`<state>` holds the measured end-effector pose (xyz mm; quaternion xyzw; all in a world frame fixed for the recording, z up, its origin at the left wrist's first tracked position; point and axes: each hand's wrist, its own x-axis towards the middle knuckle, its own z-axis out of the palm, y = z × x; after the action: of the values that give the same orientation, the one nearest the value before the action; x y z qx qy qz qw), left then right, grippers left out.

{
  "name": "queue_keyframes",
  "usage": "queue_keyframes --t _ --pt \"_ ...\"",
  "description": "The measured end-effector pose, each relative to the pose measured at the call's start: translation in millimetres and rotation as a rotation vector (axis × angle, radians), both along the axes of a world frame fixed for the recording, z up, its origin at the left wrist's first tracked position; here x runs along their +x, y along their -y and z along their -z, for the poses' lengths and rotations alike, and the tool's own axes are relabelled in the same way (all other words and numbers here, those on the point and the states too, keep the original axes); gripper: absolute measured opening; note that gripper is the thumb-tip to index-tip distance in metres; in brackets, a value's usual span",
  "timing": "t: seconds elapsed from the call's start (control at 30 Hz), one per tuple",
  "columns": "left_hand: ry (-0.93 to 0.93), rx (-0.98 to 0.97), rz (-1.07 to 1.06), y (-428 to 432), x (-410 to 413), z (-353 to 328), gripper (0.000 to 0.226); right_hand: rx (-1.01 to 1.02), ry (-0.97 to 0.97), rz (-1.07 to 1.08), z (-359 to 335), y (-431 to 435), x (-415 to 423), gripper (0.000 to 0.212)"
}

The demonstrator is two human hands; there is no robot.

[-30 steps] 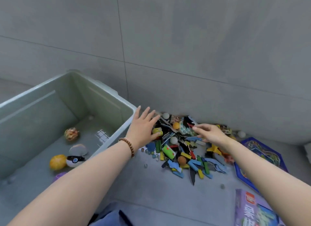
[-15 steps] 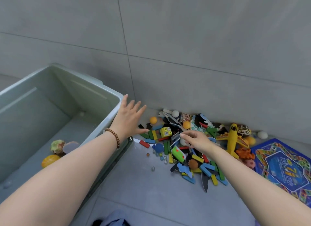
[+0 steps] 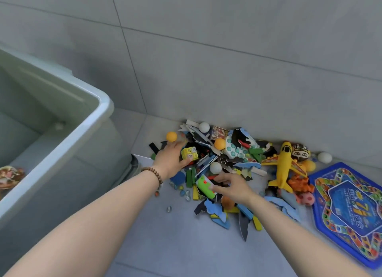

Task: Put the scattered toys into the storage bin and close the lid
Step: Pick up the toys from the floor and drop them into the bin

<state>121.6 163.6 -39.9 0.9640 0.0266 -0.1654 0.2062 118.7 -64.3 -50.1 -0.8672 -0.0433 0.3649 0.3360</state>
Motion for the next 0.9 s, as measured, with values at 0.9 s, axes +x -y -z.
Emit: queue_keyframes --t 0.9 --pt "0.026 -0.506 -0.354 -7 -15 30 0.043 -0.005 0.187 0.118 39 -19 -13 0.037"
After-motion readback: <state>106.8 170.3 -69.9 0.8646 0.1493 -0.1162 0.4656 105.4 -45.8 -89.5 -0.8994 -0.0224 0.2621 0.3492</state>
